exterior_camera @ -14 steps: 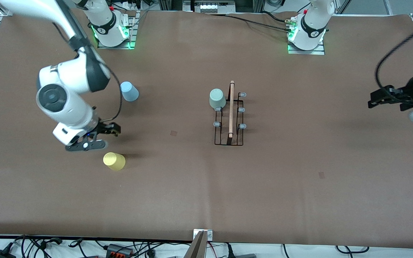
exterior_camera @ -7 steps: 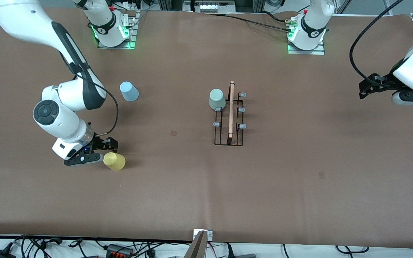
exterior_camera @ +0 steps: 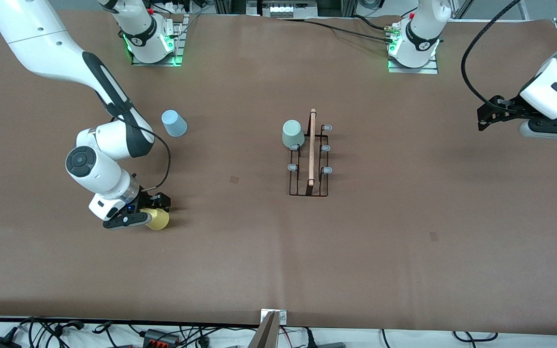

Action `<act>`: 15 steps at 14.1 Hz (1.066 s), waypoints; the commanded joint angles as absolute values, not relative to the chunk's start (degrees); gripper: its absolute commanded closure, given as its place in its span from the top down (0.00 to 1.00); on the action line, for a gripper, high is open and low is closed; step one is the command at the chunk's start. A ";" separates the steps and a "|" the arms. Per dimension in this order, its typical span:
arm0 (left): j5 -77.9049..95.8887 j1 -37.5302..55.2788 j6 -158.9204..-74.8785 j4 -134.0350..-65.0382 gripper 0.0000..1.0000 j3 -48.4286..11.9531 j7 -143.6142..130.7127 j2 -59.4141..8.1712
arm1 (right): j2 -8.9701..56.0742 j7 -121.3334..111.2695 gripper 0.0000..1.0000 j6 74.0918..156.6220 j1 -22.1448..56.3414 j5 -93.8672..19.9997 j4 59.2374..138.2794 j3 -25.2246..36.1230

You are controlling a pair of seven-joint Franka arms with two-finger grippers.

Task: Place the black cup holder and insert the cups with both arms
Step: 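Move the right gripper to the yellow cup and grasp it, then carry the yellow cup with the right gripper onto a rack peg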

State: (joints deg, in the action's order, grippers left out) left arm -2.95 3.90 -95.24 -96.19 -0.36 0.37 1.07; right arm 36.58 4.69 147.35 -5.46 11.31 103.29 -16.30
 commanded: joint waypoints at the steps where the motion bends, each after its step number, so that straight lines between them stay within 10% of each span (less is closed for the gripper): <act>1: -1.76 0.27 -95.71 -97.38 1.00 -3.33 0.88 2.37 | 36.12 2.99 0.45 147.74 -4.83 10.46 103.01 -15.29; 5: -1.76 -0.26 -94.75 -97.21 1.00 -3.69 0.88 2.20 | 33.85 2.81 0.10 146.70 -4.49 10.63 102.83 -14.85; 12: -1.76 0.00 -94.57 -96.77 1.00 -3.69 0.88 2.11 | 20.92 28.24 0.10 117.81 10.69 2.37 93.55 -14.85; 15: -1.76 -0.18 -94.48 -96.68 1.00 -3.69 0.79 1.93 | 22.05 47.31 0.10 117.59 20.18 2.90 90.27 -14.68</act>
